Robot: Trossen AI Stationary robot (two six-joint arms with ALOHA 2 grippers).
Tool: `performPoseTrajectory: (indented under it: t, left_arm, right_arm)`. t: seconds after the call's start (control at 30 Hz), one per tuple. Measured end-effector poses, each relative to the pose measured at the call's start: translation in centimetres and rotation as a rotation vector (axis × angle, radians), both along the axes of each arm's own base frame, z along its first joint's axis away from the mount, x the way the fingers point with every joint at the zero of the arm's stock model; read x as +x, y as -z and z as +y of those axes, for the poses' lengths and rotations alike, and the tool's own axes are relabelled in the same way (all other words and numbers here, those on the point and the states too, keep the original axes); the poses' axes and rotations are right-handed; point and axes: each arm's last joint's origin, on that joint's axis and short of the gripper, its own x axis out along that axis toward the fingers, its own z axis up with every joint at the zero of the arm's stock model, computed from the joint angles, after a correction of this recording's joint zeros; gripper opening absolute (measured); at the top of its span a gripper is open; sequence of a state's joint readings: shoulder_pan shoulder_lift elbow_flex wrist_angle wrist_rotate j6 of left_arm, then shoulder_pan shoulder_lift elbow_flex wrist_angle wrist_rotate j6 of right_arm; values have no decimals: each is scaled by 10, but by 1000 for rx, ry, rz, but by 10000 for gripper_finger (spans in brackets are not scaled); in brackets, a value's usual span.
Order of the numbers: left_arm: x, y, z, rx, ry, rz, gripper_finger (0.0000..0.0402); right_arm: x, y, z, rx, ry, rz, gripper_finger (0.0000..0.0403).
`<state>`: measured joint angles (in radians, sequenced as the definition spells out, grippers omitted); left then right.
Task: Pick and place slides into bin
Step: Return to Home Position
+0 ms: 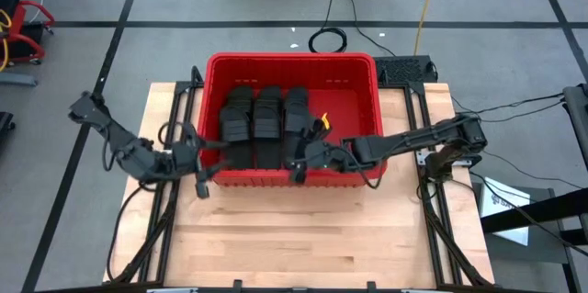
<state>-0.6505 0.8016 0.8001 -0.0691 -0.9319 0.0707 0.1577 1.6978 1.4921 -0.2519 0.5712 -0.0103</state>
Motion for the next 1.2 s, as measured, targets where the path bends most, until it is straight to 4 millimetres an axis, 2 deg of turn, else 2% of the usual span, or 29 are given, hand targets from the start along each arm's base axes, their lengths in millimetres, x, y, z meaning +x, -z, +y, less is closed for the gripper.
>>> performPoseTrajectory:
  t: [0.17, 0.33, 0.43, 0.6, 0.73, 0.83, 0.93, 1.0, 1.1, 1.2]
  left_arm:
    - [3, 1, -23, 8, 91, -20, 200]
    - [0, 3, -41, 25, 144, -27, 200]
    - [-7, 3, -47, 35, 136, -23, 200]
    - [-14, 11, -51, 103, 159, 39, 200]
    - [-10, 14, -45, 96, 117, 60, 200]
    - [-3, 13, -37, 99, 96, 63, 200]
    - [4, 10, -25, 105, 116, 66, 200]
    - [8, 10, -15, 101, 141, 57, 200]
    - [11, 18, 0, 100, 168, 66, 200]
    - [11, 28, 18, 70, 101, 21, 200]
  right_arm:
    - [-2, -1, 21, 49, -30, -40, 194]
    - [-15, -13, 36, 94, -57, -67, 194]
    - [-32, -28, 44, 106, -85, -71, 194]
    - [-74, -57, 57, 151, -145, -110, 194]
    - [-105, -56, 66, 146, -237, -198, 194]
    - [-129, -52, 59, 130, -278, -311, 194]
    - [-156, -47, 43, 161, -316, -411, 194]
    - [-171, -43, 31, 216, -411, -476, 194]
    - [-190, -35, 17, 268, -570, -556, 194]
    - [-206, -31, 6, 273, -599, -608, 194]
